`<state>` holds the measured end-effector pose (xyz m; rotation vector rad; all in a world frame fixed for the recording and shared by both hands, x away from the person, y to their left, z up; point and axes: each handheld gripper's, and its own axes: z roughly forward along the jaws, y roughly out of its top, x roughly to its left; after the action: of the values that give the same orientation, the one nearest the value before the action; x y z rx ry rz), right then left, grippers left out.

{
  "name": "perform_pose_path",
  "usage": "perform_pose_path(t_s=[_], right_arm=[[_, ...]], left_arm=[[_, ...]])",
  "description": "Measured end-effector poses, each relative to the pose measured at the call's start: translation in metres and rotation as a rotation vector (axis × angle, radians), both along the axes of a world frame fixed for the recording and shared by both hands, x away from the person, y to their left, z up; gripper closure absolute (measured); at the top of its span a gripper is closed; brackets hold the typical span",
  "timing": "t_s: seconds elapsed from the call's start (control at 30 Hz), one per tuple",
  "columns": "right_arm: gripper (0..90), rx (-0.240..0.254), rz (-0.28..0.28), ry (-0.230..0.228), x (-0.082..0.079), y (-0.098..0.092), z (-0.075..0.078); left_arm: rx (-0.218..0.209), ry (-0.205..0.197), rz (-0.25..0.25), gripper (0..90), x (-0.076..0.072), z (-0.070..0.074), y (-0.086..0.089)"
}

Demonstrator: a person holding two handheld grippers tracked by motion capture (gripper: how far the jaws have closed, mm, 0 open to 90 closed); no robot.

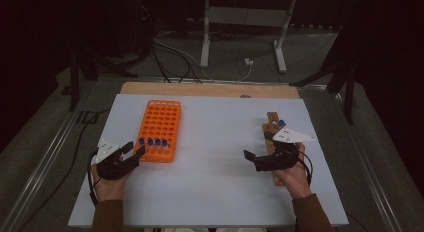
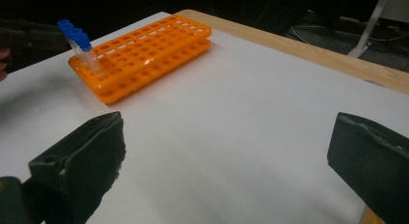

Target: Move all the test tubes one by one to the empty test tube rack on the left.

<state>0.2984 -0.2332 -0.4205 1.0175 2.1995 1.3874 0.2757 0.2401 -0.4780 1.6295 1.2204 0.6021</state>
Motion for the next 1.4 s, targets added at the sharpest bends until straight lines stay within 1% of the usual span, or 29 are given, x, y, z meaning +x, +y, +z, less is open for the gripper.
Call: perform_pose_path(t_s=[0.03, 0.07, 0.1, 0.23, 0.33, 0.37, 0.47, 0.57, 0.7, 0.77, 0.87, 1.0, 1.1, 1.2, 1.3, 1.4], right_arm=[[0.0, 0.000, 0.000, 0.000, 0.000, 0.000, 0.000], [0.0, -0.001, 0.000, -0.001, 0.000, 0.000, 0.000], [0.0, 0.000, 0.000, 0.000, 0.000, -0.001, 0.000], [0.0, -0.001, 0.000, 0.000, 0.000, -0.001, -0.001], [0.0, -0.002, -0.001, 0.001, 0.001, -0.001, -0.001], [0.0, -0.002, -0.001, 0.002, 0.001, -0.001, -0.001], [0.0, -0.003, -0.001, 0.002, 0.001, -0.001, -0.001], [0.0, -0.004, 0.002, 0.002, 0.001, -0.001, -0.001], [0.0, -0.001, 0.001, 0.001, 0.001, -0.002, 0.000], [0.0, 0.002, -0.004, -0.003, 0.000, -0.004, 0.001], [0.0, 0.004, -0.014, -0.013, 0.000, -0.007, 0.003], [0.0, 0.013, -0.043, -0.035, 0.001, -0.014, 0.011], [0.0, 0.026, -0.073, -0.059, 0.003, -0.023, 0.020], [0.0, 0.032, -0.104, -0.067, 0.008, -0.034, 0.025], [0.0, 0.048, -0.151, -0.064, 0.015, -0.046, 0.025], [0.0, 0.045, -0.192, -0.053, 0.023, -0.055, 0.022]], left_arm=[[-0.001, -0.008, 0.000, 45.8, -0.001, 0.002, -0.001], [-0.004, -0.012, -0.001, 42.6, -0.001, 0.003, -0.001], [-0.005, -0.023, 0.002, 39.2, -0.002, 0.005, -0.003], [-0.009, -0.042, 0.007, 28.7, -0.002, 0.011, -0.006], [-0.033, -0.048, -0.001, 23.1, -0.002, 0.014, -0.011], [-0.035, -0.049, -0.001, 21.5, -0.002, 0.015, -0.013], [-0.028, -0.061, -0.015, 17.5, -0.001, 0.020, -0.021], [-0.029, -0.072, -0.036, 16.0, -0.001, 0.025, -0.030], [-0.025, -0.071, -0.072, 11.3, -0.001, 0.029, -0.040], [-0.021, -0.063, -0.089, 9.6, 0.000, 0.030, -0.046], [-0.022, -0.062, -0.108, 7.3, 0.000, 0.030, -0.053], [-0.010, -0.061, -0.130, 2.7, 0.000, 0.030, -0.061], [-0.003, -0.060, -0.143, 1.7, 0.000, 0.029, -0.066], [0.000, -0.055, -0.152, 1.3, 0.000, 0.028, -0.069], [0.006, -0.057, -0.159, 1.2, 0.000, 0.026, -0.072], [0.009, -0.060, -0.159, 1.2, -0.001, 0.026, -0.075]])
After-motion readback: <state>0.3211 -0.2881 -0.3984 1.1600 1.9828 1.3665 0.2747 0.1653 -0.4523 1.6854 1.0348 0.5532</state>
